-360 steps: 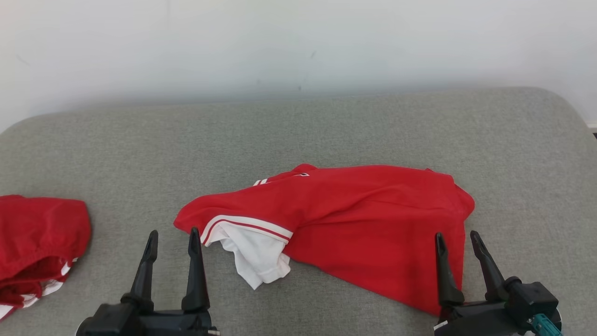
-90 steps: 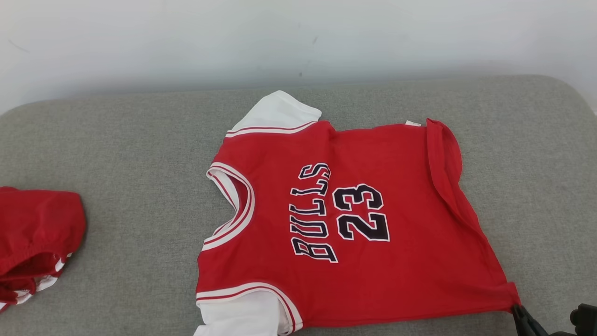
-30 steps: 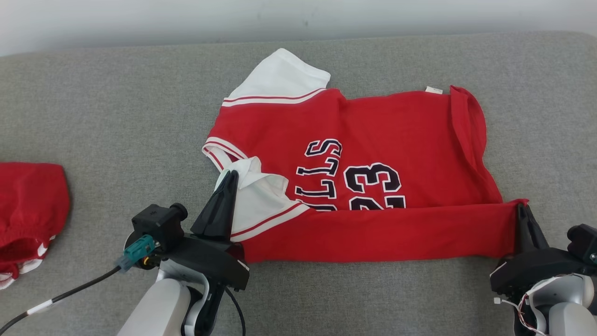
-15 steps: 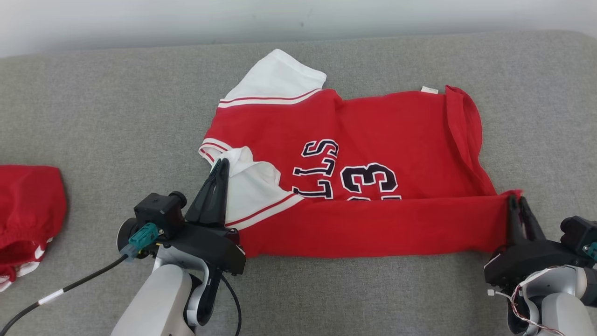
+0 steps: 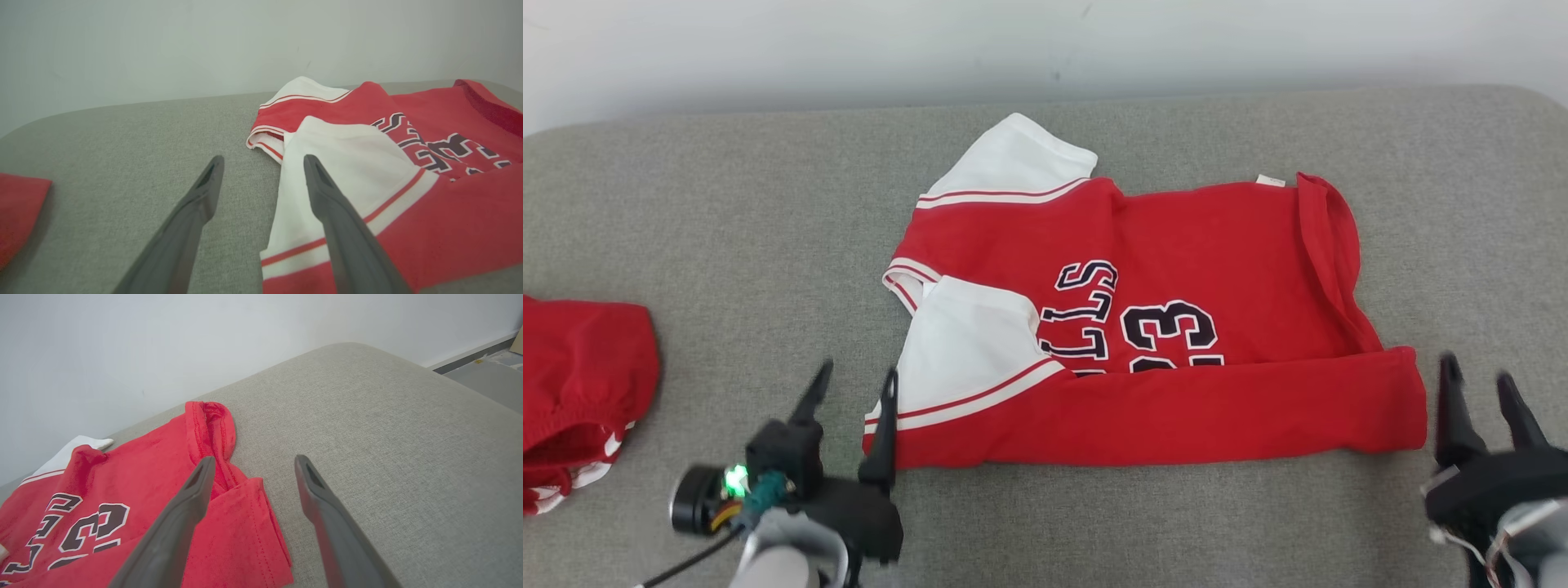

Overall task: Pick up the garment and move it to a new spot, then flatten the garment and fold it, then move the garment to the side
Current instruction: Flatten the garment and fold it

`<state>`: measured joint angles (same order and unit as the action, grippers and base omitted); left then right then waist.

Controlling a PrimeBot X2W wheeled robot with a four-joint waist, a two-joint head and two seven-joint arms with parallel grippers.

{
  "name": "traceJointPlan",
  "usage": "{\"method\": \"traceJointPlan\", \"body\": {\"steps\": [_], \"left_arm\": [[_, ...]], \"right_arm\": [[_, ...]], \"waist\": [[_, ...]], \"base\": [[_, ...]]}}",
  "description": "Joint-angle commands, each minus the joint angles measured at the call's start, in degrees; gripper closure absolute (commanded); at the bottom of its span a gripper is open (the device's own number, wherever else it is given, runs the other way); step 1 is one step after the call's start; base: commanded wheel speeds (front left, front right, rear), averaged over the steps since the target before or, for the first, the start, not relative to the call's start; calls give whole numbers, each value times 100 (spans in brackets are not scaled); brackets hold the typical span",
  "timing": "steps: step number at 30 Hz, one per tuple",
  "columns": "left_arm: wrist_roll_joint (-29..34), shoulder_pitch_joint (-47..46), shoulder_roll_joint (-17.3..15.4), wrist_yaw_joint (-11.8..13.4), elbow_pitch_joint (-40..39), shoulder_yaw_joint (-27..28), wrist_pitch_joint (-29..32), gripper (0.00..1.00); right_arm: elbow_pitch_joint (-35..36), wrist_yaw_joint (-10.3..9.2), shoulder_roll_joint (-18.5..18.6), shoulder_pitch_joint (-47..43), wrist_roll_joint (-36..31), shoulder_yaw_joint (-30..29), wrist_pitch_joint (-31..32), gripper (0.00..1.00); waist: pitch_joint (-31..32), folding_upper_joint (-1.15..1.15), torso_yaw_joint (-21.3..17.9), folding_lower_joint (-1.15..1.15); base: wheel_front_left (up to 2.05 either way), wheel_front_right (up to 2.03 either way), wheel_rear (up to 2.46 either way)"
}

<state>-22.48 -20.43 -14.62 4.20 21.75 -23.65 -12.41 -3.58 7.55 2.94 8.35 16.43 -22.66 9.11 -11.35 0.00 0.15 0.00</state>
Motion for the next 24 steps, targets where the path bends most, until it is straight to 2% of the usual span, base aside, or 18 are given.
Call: {"method": "traceJointPlan", "body": {"steps": [1, 5, 11, 18, 19, 20, 21, 24], "left_arm": [[49, 214, -41, 66, -90, -59, 201, 0], [41, 510, -139, 257, -257, -145, 663, 0], [51, 481, -89, 519, -96, -178, 1092, 0], [2, 309, 32, 539, 152, -286, 1379, 0], [-9, 285, 50, 515, 187, -312, 1429, 40], [-32, 271, 79, 485, 224, -330, 1467, 73], [-41, 255, 92, 466, 264, -351, 1508, 100], [-77, 217, 95, 399, 376, -370, 1563, 100]], "right_arm": [[126, -14, -13, -184, -48, -89, 204, 0], [353, -14, -14, -417, -151, -188, 520, 0], [148, -14, -12, -276, -473, 55, 496, 0], [-352, -14, -12, 28, -973, 168, 531, 0], [-446, -14, -14, 76, -1043, 163, 554, 0], [-541, -14, -15, 121, -1102, 169, 595, 0], [-635, -14, -14, 171, -1151, 164, 633, 0], [-877, -14, -12, 291, -1206, 181, 717, 0]], "waist": [[26, 0, -3, 0], [-7, 0, -17, 0], [-154, 0, -92, 0], [-286, 0, -123, 0], [-310, 0, -120, 0], [-329, 0, -114, 0], [-344, 0, -109, 0], [-384, 0, -93, 0]], "base": [[0, 0, 0], [0, 0, 0], [0, 0, 0], [0, 0, 0], [0, 0, 0], [0, 0, 0], [0, 0, 0], [0, 0, 0]]}}
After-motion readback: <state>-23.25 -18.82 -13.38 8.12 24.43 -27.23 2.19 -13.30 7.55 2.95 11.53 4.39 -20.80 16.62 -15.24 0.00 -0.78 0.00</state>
